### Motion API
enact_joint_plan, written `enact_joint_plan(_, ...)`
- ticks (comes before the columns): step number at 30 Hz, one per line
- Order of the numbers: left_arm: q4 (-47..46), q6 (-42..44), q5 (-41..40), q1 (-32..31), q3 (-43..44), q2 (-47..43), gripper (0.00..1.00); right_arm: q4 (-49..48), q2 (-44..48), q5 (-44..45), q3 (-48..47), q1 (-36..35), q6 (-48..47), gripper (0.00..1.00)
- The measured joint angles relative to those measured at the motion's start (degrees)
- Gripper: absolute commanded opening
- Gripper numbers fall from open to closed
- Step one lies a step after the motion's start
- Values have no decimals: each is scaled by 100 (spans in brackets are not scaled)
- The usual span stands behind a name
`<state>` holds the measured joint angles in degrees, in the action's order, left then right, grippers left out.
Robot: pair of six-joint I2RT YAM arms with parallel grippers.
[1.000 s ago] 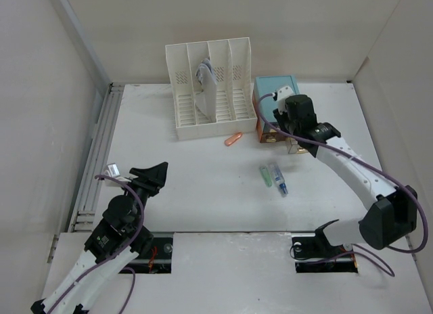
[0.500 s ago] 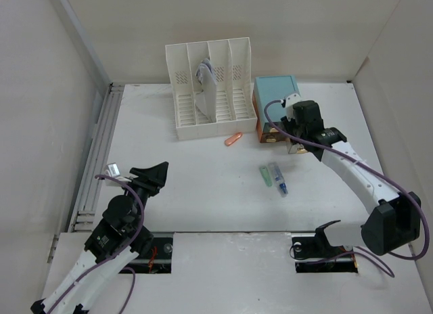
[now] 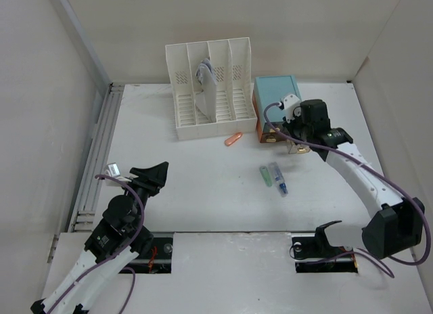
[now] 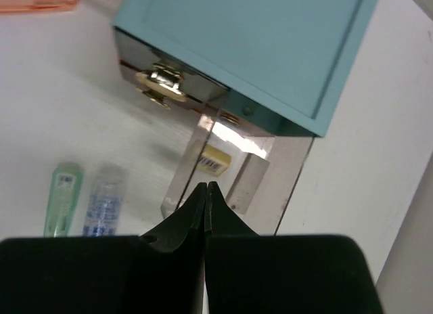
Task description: Organize the desk
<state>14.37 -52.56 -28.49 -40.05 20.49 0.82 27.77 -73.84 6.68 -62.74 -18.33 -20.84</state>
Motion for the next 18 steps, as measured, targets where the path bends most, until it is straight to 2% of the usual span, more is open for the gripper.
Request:
enact_joint_plan(5, 2, 0, 0, 0, 0, -15, 56, 232, 297, -1427, -11, 175, -968, 0)
enact_joint_plan(10, 17, 7, -11, 0, 0, -15, 56, 1213, 306, -2363, -197, 199, -2310, 0)
enact_joint_plan(14, 66, 24, -31, 0, 0, -17, 56, 1915, 291, -2487, -236, 343, -3187, 0)
enact_joint_plan(18, 92, 28, -44, 0, 0, -17, 56, 2159, 286, -2168, -229, 452, -3574, 0)
